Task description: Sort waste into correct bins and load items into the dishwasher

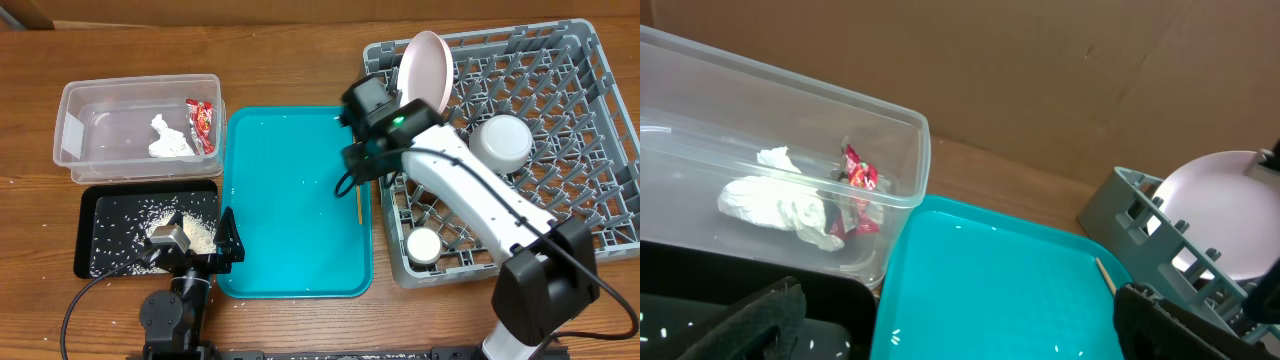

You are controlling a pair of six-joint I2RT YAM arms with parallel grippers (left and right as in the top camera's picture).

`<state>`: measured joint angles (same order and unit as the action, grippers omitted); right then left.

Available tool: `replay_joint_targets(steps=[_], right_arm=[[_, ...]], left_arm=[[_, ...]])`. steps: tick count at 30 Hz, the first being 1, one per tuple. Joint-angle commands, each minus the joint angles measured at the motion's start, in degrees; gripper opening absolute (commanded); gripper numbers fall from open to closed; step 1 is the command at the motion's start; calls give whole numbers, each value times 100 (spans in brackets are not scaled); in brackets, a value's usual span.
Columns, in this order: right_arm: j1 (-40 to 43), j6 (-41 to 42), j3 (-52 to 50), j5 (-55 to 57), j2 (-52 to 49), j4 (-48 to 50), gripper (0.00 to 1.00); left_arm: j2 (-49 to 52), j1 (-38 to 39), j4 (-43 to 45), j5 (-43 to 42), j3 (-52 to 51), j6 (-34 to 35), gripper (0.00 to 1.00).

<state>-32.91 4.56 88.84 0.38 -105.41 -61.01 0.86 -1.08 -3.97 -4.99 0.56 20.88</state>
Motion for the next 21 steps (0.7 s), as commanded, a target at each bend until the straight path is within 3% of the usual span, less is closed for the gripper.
replay_joint_targets(steps=[1, 7, 15, 21], right_arm=[[-363, 647, 116, 264, 129, 304, 47], [-463, 662, 116, 859, -262, 516, 53], [-470, 680, 116, 1016, -1364, 568, 43], [-474, 898, 116, 1580, -1808, 715, 43]], left_arm=[[-59, 37, 2, -44, -28, 13, 100], [-59, 37, 2, -44, -28, 13, 100], [-59, 37, 0, -44, -28, 13, 100], [-59, 37, 2, -44, -28, 13, 100]])
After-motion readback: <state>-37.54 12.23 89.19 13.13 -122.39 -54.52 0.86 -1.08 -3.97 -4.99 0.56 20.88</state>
